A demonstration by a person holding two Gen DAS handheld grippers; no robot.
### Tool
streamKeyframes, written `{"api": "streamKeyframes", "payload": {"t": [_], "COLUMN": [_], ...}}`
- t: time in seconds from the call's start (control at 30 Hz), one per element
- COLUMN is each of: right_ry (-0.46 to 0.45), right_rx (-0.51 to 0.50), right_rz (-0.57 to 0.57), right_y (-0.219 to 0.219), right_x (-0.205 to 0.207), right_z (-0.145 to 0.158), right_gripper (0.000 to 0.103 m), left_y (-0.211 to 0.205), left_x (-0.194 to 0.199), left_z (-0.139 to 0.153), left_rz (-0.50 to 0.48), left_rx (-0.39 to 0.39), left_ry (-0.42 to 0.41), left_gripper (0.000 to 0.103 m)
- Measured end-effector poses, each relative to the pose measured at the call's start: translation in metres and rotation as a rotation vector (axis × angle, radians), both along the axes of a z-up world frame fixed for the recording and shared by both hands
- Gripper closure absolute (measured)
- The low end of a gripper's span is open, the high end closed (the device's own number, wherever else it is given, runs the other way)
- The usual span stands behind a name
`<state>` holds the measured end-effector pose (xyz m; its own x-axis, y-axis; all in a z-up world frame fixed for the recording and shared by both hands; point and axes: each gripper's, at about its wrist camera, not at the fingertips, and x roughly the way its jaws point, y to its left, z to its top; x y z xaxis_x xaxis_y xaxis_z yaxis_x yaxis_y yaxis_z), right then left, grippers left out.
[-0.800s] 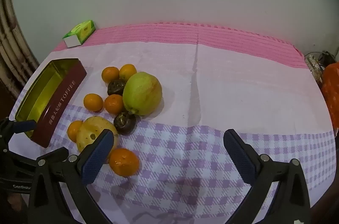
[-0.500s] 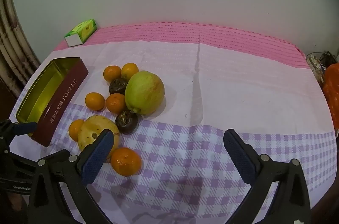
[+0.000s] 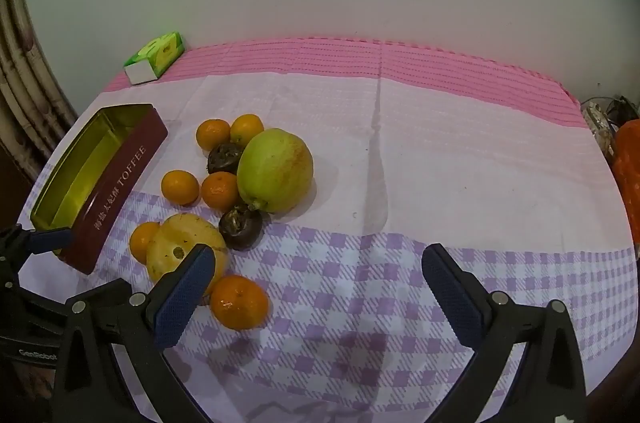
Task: Organize fruits
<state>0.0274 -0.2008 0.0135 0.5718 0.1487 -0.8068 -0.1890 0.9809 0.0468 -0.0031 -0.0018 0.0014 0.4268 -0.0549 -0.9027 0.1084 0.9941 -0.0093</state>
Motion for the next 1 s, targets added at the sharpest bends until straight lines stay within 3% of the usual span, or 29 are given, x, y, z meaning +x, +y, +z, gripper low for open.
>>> {"api": "streamKeyframes", "payload": {"t": [0.5, 1.0], "right_ry": [0.006, 0.01], "right_rx": [0.003, -0.001], "right_rz": [0.002, 0.003], "right_y": [0.0, 0.002], "right_x": [0.001, 0.0], "right_z": [0.001, 0.0], "right_gripper": [0.0, 0.0], "left_y": [0.005, 0.005], "left_x": [-0.001, 0.0], "left_z": [0.005, 0.0], "left_rz": [0.022, 0.023], "left_rx": [0.08, 0.094], "left_ry": [-0.014, -0.001], "left_gripper": [0.0, 0.0]}}
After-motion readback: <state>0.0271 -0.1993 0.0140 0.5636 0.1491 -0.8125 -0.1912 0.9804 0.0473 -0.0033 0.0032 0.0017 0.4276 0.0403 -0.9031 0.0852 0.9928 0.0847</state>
